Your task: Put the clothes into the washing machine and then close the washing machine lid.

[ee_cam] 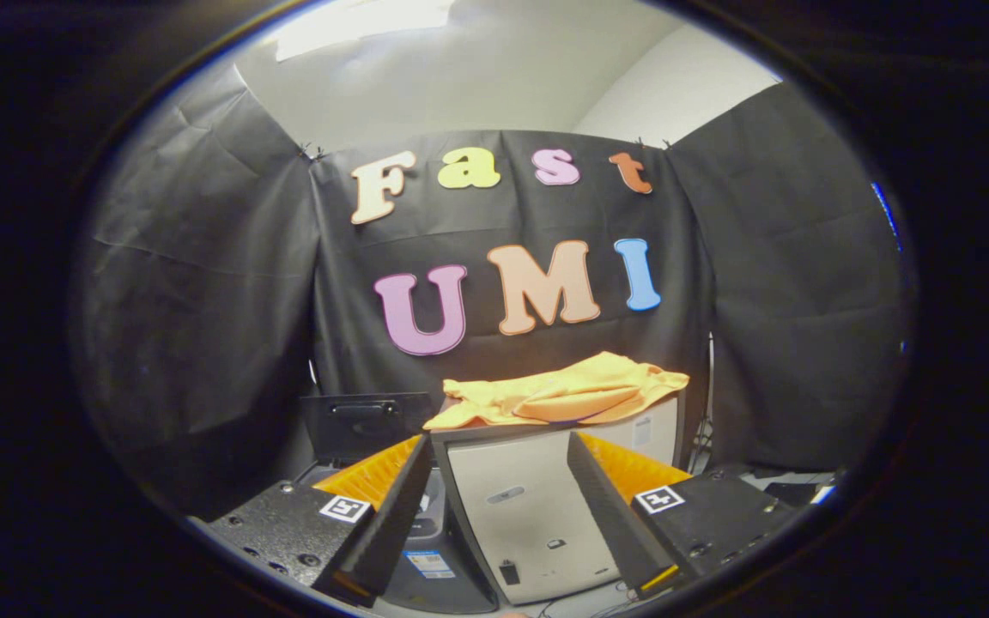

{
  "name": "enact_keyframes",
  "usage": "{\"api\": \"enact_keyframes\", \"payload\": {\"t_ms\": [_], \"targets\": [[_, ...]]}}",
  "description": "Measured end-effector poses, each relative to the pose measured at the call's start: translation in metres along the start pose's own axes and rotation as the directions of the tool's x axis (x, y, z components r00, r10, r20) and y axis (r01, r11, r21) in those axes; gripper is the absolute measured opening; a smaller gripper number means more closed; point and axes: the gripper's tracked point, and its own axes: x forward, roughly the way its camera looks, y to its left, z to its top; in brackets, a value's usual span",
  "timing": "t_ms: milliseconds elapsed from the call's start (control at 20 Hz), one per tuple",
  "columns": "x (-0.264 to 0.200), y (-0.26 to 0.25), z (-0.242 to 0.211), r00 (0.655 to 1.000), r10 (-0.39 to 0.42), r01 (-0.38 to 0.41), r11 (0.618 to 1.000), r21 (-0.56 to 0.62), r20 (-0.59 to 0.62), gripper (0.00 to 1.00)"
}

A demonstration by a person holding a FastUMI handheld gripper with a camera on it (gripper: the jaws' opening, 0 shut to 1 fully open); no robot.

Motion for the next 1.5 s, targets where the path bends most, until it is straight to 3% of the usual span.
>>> {"api": "enact_keyframes", "payload": {"t_ms": [450,1000,1200,1350,1500], "targets": [[0.073,-0.024,0.013,0.997,-0.009,0.006,0.999,-0.044,-0.074,0.96],[0.207,-0.027,0.012,0.965,0.023,-0.066,0.985,-0.159,-0.260,0.97],[0.262,-0.019,-0.017,0.933,0.014,-0.081,0.982,-0.170,-0.359,0.98],[0.282,-0.043,-0.043,0.886,-0.080,-0.016,0.979,-0.203,-0.456,0.97],[0.300,-0.069,-0.046,0.863,-0.142,0.023,0.970,-0.243,-0.485,0.97]]}}
